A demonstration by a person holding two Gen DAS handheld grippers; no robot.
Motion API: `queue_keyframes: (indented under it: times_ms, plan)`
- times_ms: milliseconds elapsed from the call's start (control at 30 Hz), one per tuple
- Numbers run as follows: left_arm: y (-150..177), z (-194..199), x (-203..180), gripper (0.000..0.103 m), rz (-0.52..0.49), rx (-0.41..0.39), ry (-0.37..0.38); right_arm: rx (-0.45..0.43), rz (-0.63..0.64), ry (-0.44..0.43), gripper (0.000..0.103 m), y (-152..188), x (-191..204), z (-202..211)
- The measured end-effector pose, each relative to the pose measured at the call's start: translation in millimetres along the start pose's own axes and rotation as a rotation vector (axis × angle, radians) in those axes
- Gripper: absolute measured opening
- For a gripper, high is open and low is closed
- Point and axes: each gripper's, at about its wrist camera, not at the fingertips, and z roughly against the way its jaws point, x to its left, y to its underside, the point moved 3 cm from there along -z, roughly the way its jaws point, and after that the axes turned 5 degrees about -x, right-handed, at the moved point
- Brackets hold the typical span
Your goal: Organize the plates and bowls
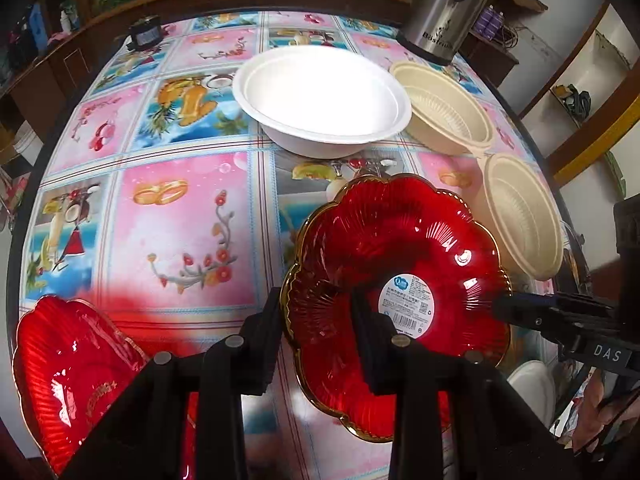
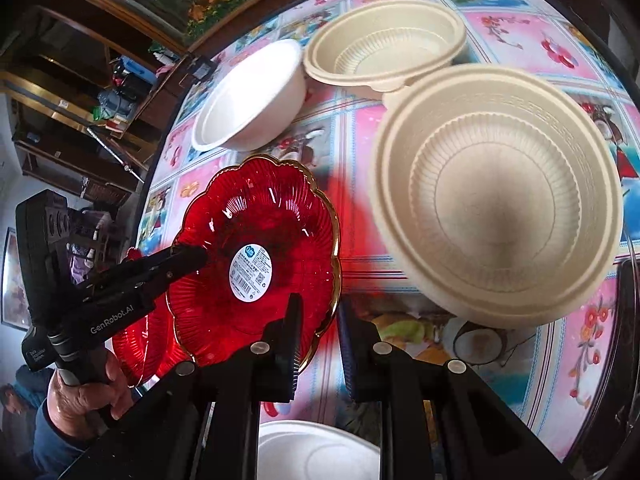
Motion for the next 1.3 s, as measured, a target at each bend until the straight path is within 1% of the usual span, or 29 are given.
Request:
queue_keyframes:
  times_ms: [400,433,700,900,1000,1300]
  plan:
    - [10.8,26.4,7.2,0.031,0.027,-0.042,-0.019,0.002,0.051,-0.019,0.019,4.1,19.7,4.8]
    - [13.1,28.8,7.7,0.032,0.029,-0.045,-0.02,0.003,0.054,-0.02,0.019,4.7,21.4,4.4]
    - [20.5,49.8,21.8,0.034,0.049,-0.077,-0.045,0.012,0.087,-0.035,0.019,8.6,42.0,1.3]
    - [24.6,68.2,39.8,0.034,0.076,-0.114,-0.066,0.021,0.128,-0.049,0.019,9.2,63.2,-3.3]
    - [29.6,77.8,51.7,0.036,0.098,-0.13,-0.073,0.028,0.152,-0.055,0.019,10.4,76.6,-7.4]
    - [48.8,97.3,93.5,0.037,0.167,-0.148,-0.106,0.066,0.224,-0.079,0.019,15.9,119.5,-28.0]
